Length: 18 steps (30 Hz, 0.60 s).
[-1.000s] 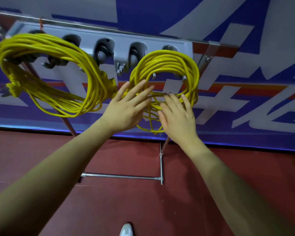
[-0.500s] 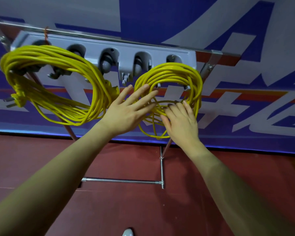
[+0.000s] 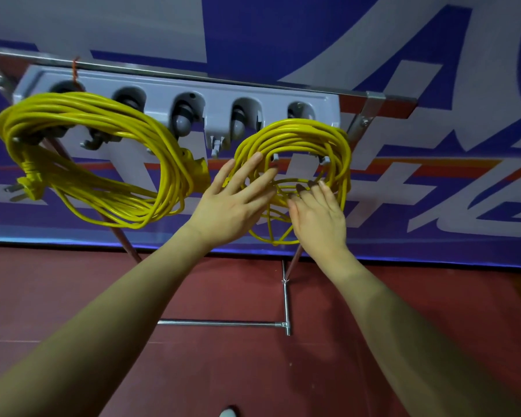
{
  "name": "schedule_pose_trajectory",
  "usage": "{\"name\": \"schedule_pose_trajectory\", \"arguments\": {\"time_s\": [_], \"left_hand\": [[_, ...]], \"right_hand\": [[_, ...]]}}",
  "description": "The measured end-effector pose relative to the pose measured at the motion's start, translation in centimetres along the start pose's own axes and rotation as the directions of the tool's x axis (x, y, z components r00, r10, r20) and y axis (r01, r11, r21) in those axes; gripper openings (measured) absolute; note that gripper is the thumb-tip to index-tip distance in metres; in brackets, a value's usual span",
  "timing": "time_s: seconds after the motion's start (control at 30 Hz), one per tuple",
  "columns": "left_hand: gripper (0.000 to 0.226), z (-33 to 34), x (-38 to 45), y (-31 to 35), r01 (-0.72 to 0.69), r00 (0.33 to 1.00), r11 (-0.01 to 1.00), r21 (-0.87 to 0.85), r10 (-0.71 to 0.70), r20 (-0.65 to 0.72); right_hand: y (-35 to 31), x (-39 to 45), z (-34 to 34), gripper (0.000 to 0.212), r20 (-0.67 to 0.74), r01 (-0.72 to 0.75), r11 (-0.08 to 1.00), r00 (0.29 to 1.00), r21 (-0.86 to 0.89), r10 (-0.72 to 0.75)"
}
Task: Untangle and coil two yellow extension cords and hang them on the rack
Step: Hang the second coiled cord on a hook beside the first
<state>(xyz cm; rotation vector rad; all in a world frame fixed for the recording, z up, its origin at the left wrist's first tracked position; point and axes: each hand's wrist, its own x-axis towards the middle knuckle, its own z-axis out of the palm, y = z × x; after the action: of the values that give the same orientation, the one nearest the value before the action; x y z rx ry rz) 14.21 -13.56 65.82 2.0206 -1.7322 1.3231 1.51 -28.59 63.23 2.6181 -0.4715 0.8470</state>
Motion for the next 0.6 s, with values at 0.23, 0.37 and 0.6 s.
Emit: {"name": "schedule_pose_trajectory", "arguments": {"time_s": [0.23,0.37,0.6], "left_hand": [[0.056,-0.9,0.8,-0.4,0.119,0.991,0.973,-0.197,-0.128,-0.033],[0.062,-1.3,3.1,0.0,0.288,0.955,0.936,-0.202,-0.296,-0.010],[0.057,-0.5,6.7,-1.1,0.363,0.932,0.890,-0.277,-0.346,0.109]], "right_hand": [[0.0,-0.1,-2.5,0.031,-0.109,0.096,0.952,0.992,0.291,-0.067],[0.5,3.1,-5.1,0.036,-0.318,0.019,0.966,0.946,0.259,0.067],[3.8,8.0,-6.5,0.047,-0.151,-0.130,0.975,0.976,0.183,0.158]]}}
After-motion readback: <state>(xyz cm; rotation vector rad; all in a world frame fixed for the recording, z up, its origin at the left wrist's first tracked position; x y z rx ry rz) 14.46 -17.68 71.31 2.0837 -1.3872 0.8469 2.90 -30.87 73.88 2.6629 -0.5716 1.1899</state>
